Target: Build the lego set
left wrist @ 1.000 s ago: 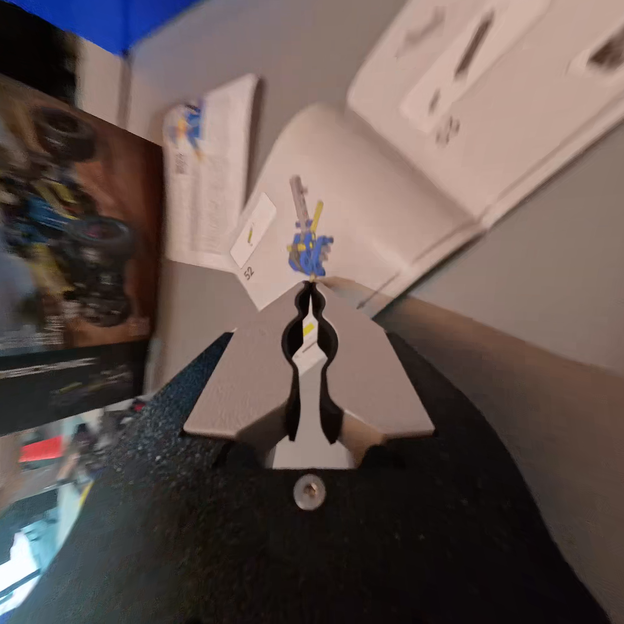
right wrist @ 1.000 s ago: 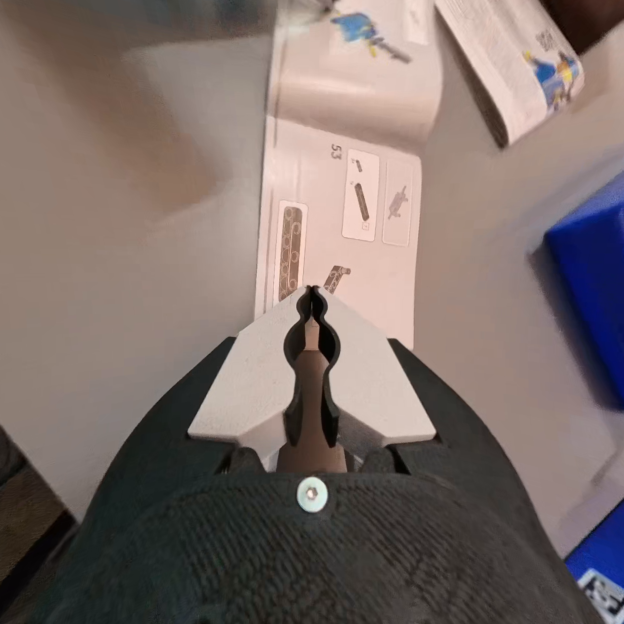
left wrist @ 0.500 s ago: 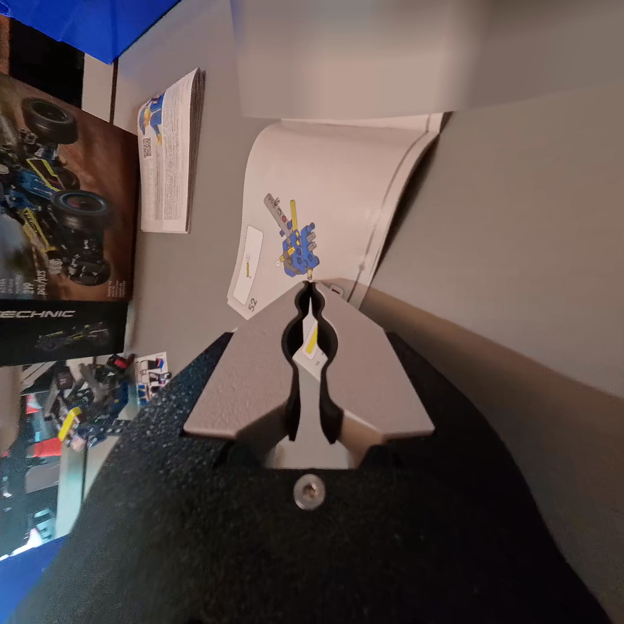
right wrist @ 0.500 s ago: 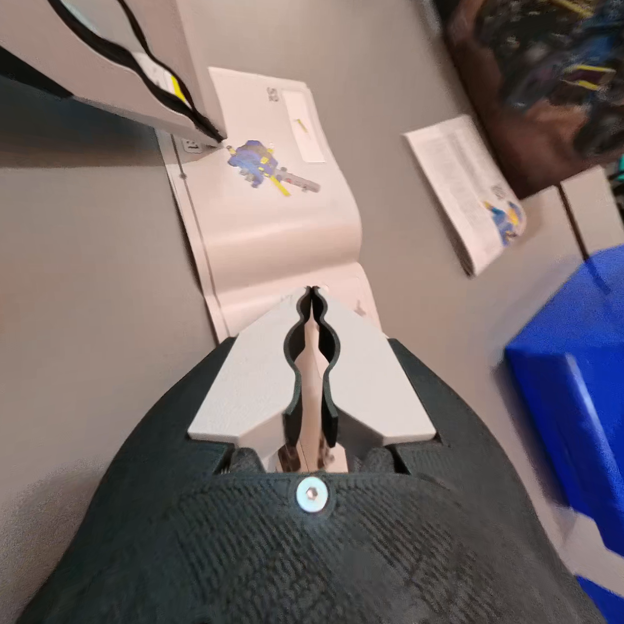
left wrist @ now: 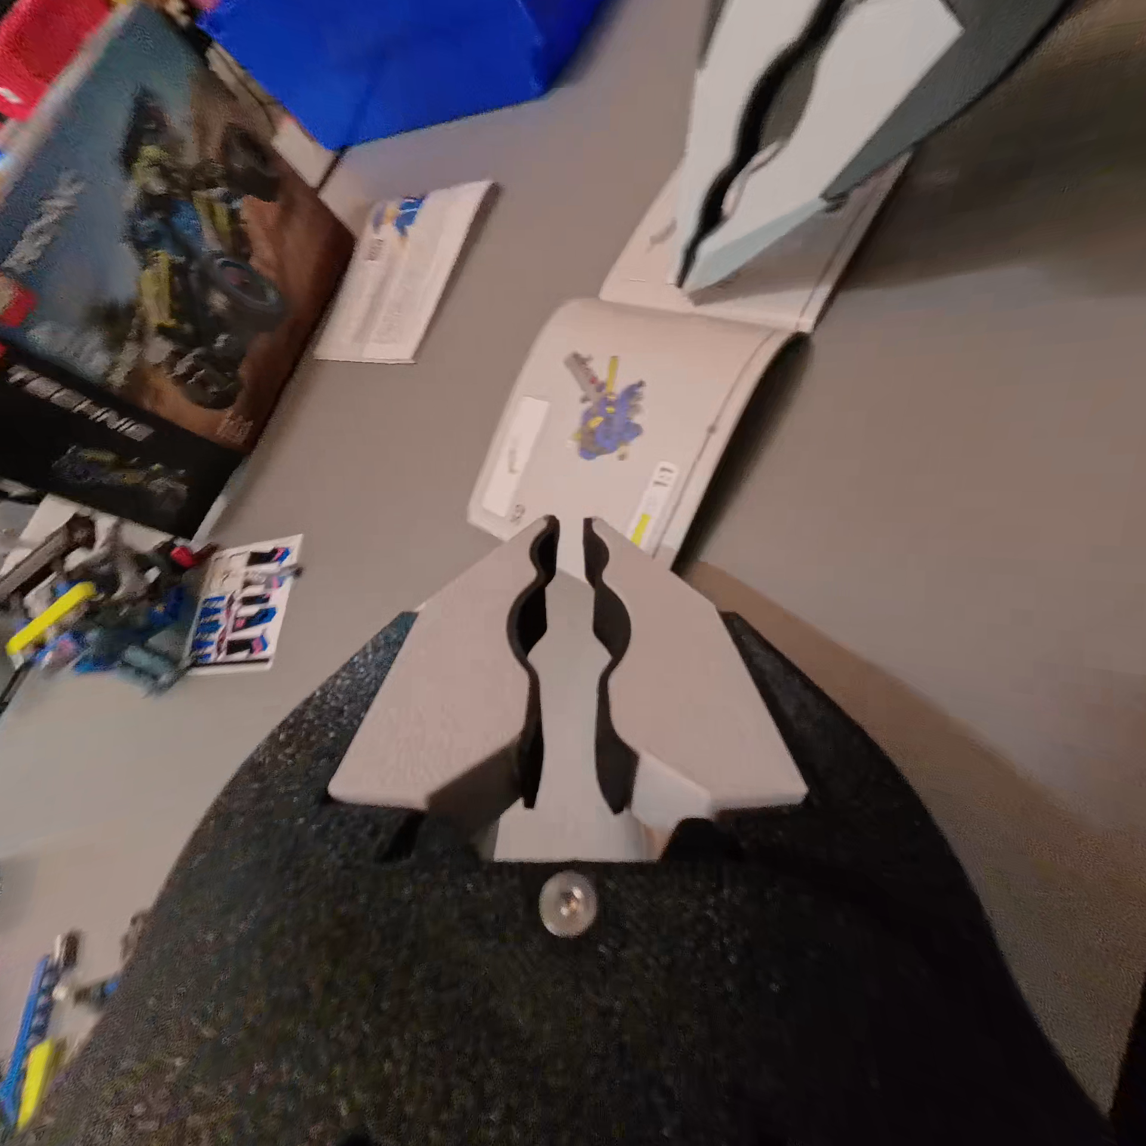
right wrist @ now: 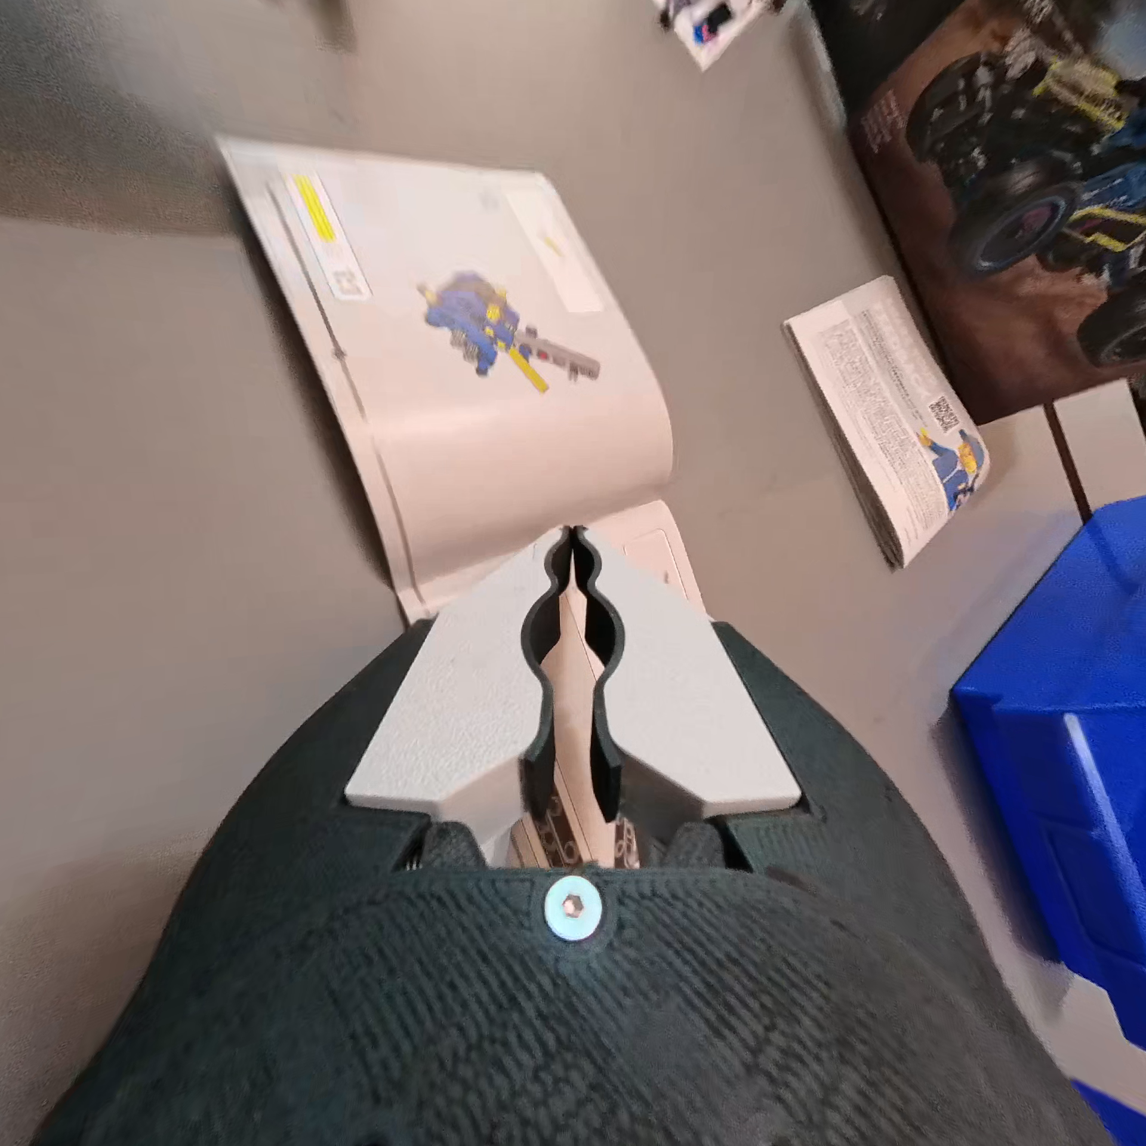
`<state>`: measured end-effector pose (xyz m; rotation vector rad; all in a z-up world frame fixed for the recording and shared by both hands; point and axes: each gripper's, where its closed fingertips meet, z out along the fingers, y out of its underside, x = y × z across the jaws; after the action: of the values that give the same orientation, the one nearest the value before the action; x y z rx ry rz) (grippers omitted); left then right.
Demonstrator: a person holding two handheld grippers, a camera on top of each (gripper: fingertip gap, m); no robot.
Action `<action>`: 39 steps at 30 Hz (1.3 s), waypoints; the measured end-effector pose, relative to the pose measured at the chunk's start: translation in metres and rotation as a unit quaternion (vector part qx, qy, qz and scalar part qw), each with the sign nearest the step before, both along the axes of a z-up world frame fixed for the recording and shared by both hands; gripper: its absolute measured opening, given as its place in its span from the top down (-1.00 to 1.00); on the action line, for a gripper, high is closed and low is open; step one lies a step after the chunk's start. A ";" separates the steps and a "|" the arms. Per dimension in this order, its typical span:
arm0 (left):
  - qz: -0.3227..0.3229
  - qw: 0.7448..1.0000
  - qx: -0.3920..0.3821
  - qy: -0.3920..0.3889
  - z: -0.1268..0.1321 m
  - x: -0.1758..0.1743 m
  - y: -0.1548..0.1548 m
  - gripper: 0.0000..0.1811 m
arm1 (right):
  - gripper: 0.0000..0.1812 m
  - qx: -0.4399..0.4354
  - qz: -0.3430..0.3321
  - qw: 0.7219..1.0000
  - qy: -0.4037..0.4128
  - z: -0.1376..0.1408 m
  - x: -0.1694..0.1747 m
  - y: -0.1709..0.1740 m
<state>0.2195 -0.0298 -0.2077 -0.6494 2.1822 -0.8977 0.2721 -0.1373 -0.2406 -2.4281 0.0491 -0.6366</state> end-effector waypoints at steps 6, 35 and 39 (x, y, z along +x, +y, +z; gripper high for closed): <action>0.086 0.994 -0.063 -0.014 0.034 -0.009 0.115 0.97 | 1.00 0.009 0.061 0.998 0.019 0.003 -0.023 0.011; 0.223 0.966 -0.041 0.126 -0.009 -0.018 0.420 0.93 | 1.00 0.108 -0.089 0.988 -0.062 0.044 0.016 0.001; 0.182 0.973 -0.011 0.140 -0.015 0.016 0.413 0.95 | 1.00 0.094 -0.098 0.989 -0.058 0.038 0.018 0.002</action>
<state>0.2353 0.3828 -0.2230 -1.2039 2.1898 -0.6680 0.2898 -0.1352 -0.2026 -2.2174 0.2916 -0.8214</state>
